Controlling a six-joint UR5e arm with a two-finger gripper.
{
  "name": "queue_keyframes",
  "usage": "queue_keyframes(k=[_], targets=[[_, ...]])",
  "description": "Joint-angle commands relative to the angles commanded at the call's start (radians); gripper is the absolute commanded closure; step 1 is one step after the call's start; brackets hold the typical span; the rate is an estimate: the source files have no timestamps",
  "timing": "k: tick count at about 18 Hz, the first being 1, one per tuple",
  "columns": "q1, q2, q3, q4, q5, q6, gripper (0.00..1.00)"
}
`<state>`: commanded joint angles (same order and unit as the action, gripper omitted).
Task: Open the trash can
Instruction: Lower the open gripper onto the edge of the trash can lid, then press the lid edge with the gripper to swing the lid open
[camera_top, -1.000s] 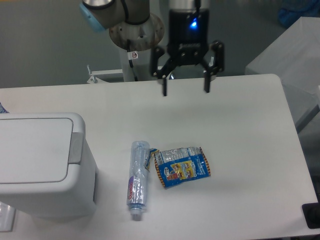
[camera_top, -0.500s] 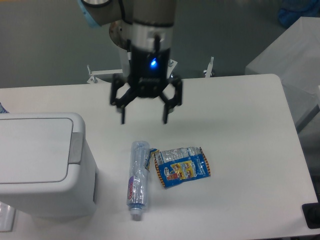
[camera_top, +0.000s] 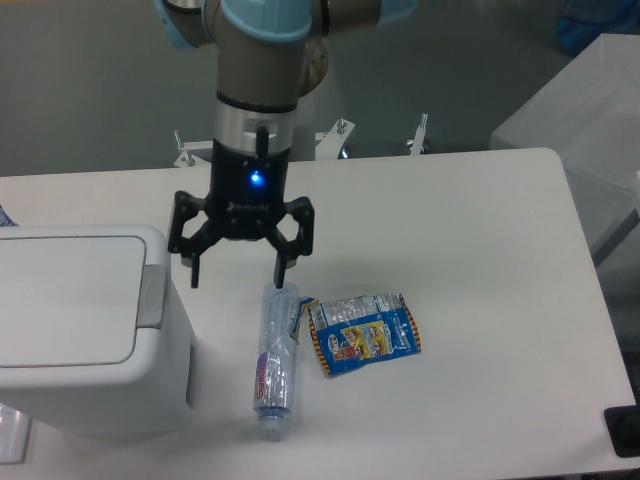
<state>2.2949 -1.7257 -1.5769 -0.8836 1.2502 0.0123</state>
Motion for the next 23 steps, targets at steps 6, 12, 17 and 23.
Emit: queue_keyframes(k=[6, 12, 17, 23], targets=[[-0.014, -0.003, -0.005, 0.002, 0.0, -0.008, 0.0], [-0.031, -0.014, -0.008, 0.0, 0.0, -0.015, 0.0], [-0.038, -0.017, -0.006, 0.002, 0.0, -0.026, 0.0], [-0.046, -0.028, -0.006, 0.002, 0.002, -0.028, 0.0]])
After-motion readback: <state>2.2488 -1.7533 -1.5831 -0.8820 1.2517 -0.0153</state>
